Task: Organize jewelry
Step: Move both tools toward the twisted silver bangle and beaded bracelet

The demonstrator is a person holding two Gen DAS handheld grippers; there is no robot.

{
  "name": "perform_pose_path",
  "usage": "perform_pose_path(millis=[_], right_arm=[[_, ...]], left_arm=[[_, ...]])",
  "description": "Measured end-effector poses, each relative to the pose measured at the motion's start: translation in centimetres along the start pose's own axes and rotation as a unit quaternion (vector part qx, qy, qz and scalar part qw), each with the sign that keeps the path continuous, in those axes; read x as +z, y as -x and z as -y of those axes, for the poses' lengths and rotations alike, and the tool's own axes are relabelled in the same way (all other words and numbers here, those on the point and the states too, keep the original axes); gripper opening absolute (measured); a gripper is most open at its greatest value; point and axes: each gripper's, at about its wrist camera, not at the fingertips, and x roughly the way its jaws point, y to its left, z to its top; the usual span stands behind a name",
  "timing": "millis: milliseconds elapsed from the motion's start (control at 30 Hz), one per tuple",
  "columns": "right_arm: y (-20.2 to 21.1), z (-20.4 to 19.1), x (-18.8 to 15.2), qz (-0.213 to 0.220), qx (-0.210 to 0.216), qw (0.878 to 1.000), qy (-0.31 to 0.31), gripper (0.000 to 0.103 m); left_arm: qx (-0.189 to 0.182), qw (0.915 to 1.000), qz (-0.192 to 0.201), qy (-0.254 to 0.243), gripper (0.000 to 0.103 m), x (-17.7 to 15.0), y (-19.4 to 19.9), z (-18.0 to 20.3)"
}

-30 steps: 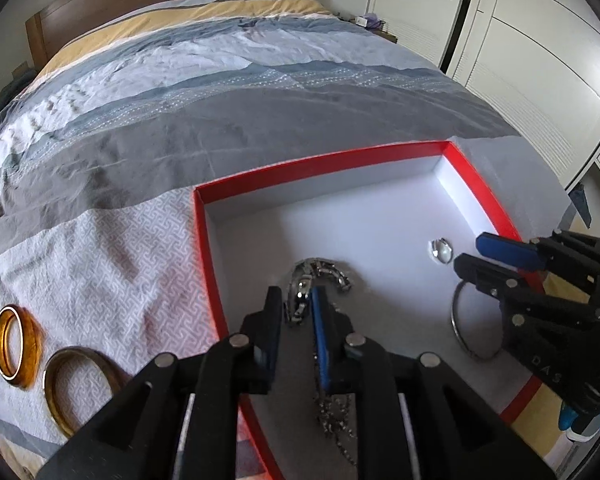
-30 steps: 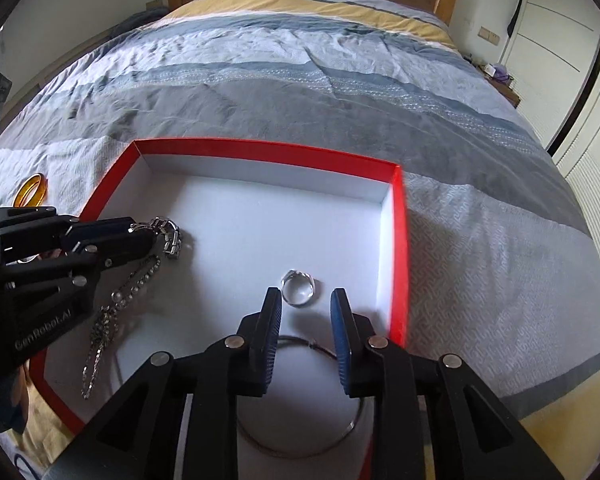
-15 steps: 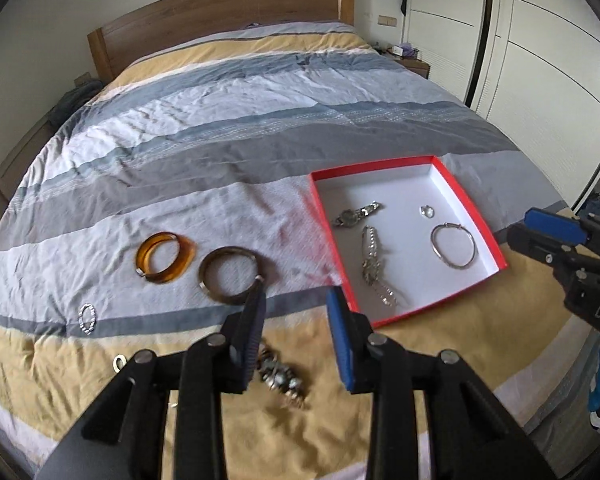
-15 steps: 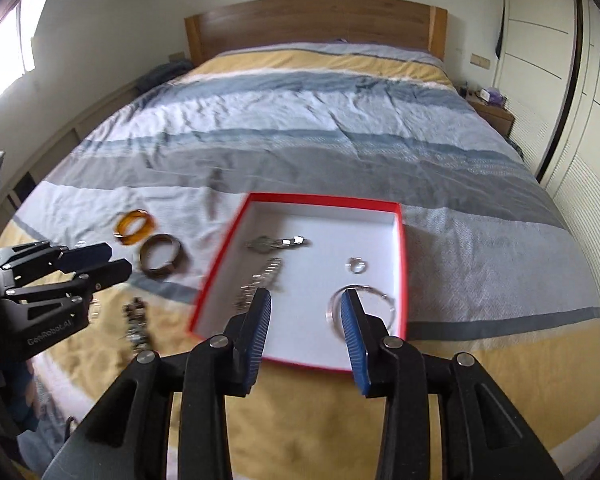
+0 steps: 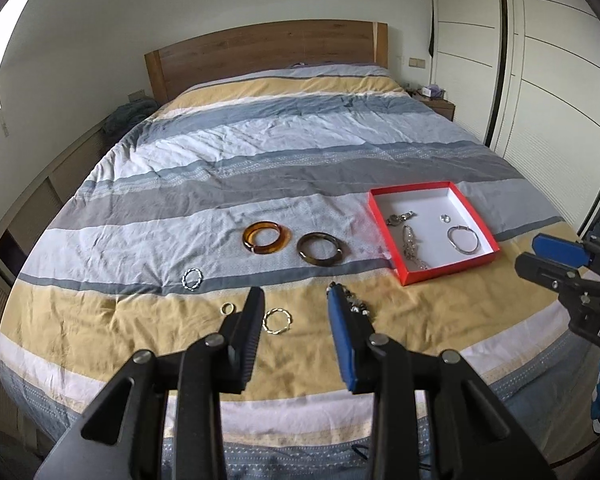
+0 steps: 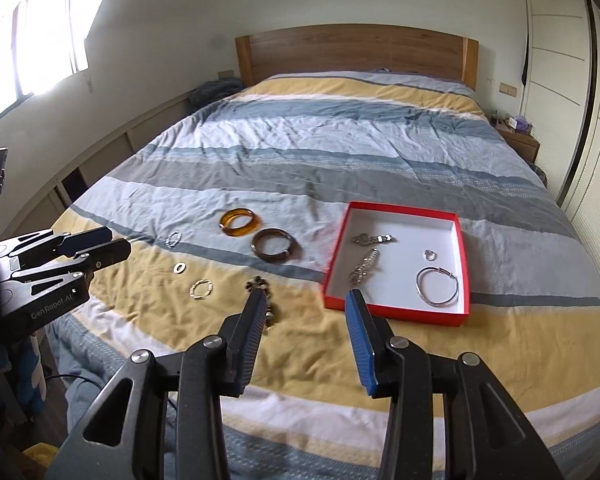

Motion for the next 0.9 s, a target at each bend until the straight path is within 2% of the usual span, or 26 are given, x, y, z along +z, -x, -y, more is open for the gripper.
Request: perform_pose_path(millis=[200,433,667,900], right_arm=[[2.4,-3.2,-0.4,0.012,0.011,1.000,0.016,0.044],[3.0,-5.2,-0.6,0.011,0.019,0.999,0.024,0.045],[1.7,-5.7,-0.7,0.002,0.027,0.999,0.022,0.045],[-2.9,-5.0,-1.5,-0.036,0.037,0.999,0.007,0.046]], left_arm=[[0.005,0.9997,0.019,0.015,0.036,-1.7,3.4,-2.3],[0.014,0.9989,0.025,0.036,0.037,-2.7,4.4,-4.8],[0.020,0.9981,0.004,0.059,0.037,-3.7,2.4,-7.0],[0.023,0.9945,-0.048,0.090,0.037,-6.2,-2.3,-10.5]])
